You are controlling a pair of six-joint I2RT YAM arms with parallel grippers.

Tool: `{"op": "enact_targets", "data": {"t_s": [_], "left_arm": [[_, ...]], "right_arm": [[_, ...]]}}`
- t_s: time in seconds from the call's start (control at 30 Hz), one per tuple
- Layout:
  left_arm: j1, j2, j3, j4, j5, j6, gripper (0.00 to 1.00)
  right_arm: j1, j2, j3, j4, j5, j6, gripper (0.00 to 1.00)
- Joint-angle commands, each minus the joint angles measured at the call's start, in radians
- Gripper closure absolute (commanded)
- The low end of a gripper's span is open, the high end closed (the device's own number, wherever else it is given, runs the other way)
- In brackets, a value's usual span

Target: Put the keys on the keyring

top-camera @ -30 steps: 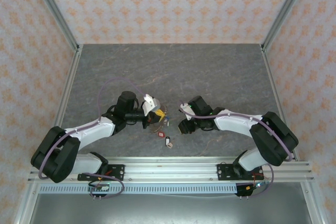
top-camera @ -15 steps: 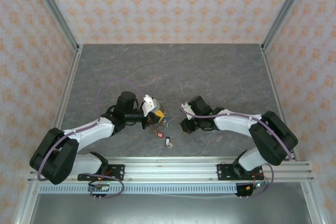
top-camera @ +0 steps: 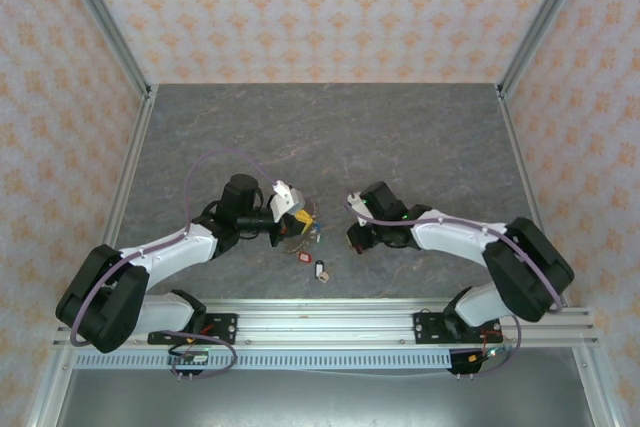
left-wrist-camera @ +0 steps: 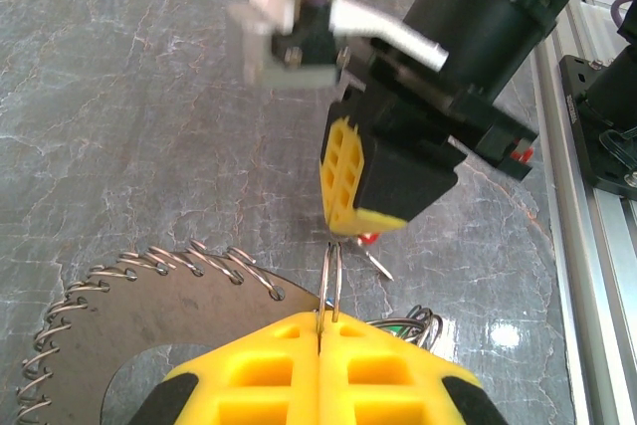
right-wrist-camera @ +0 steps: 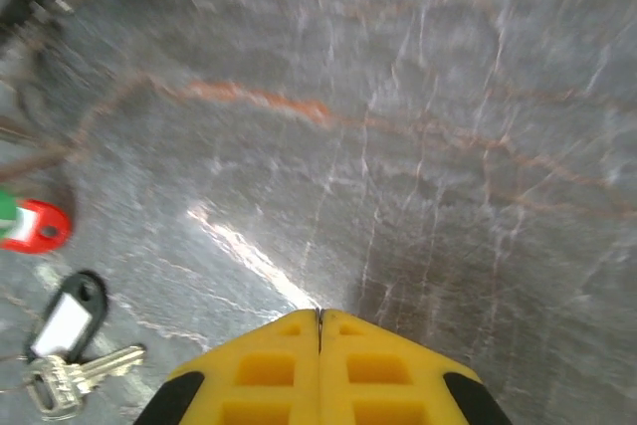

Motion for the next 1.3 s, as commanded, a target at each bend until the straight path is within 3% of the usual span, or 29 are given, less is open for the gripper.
{"op": "enact_targets", "data": {"t_s": [0.0, 0.2, 0.67, 0.87, 1.1, 1.27], "left_arm": [[0.007, -0.013, 0.014, 0.0, 0.021, 0.023, 1.0], [0.005, 0.003, 0.026, 0.001, 0.032, 0.022, 1.0], [0.006, 0.027, 0.045, -0.001, 0.038, 0.02, 1.0], [0.006, 0.041, 0.049, 0.017, 0.047, 0.007, 1.0], [0.005, 0.044, 0.052, 0.018, 0.066, 0.001, 1.0], [0.004, 0.038, 0.054, 0.002, 0.082, 0.005, 1.0]], "right_arm": [[0.007, -0.146, -0.015, 0.058, 0.025, -0.04, 1.0], [0.006, -0.258, -0.033, 0.241, -0.157, -0.109, 1.0], [0.019, -0.079, 0.122, 0.243, -0.433, -0.22, 1.0], [0.025, -0.041, 0.143, 0.22, -0.434, -0.246, 1.0], [0.053, -0.029, 0.129, 0.266, -0.233, -0.275, 1.0], [0.058, -0.039, 0.092, 0.323, -0.17, -0.297, 1.0]]}}
